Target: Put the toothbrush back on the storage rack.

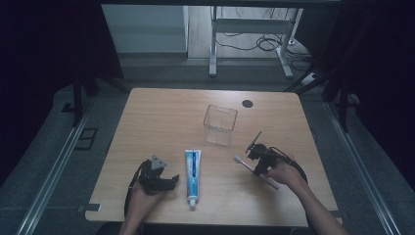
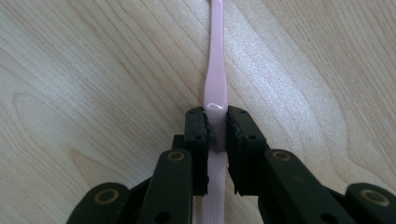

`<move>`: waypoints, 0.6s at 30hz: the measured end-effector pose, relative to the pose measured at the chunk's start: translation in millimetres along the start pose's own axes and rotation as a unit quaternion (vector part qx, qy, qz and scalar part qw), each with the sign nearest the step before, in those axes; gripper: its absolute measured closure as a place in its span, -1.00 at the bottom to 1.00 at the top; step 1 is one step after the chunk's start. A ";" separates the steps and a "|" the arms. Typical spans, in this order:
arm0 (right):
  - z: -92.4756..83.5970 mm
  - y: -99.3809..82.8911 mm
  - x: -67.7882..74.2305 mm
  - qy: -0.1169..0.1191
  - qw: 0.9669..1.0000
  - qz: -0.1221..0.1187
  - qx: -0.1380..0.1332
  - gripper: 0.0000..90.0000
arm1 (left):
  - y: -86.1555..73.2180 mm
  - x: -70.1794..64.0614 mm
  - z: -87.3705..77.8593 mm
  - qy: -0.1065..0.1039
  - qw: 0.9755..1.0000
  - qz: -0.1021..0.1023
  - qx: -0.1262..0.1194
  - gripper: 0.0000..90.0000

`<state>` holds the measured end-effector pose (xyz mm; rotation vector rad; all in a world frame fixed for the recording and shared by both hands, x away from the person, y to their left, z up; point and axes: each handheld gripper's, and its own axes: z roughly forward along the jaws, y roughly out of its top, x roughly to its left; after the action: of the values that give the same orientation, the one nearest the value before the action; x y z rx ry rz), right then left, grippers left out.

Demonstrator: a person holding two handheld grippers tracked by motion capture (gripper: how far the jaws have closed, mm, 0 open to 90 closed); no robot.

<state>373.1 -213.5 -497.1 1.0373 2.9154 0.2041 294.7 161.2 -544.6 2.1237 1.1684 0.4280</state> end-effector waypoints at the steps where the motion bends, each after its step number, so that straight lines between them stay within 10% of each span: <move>1: 0.0 0.0 0.0 0.000 1.000 0.000 0.000 0.74 | 0.0 0.0 0.0 0.000 1.000 0.000 0.000 -0.70; 18: -26.3 -4.8 -2.2 0.016 0.998 0.010 -0.052 0.74 | 0.0 0.0 0.0 0.000 1.000 0.000 0.000 -0.70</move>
<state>369.7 -221.4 -471.7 1.0566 2.8886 0.3723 294.7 161.3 -544.5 2.1247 1.1680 0.4285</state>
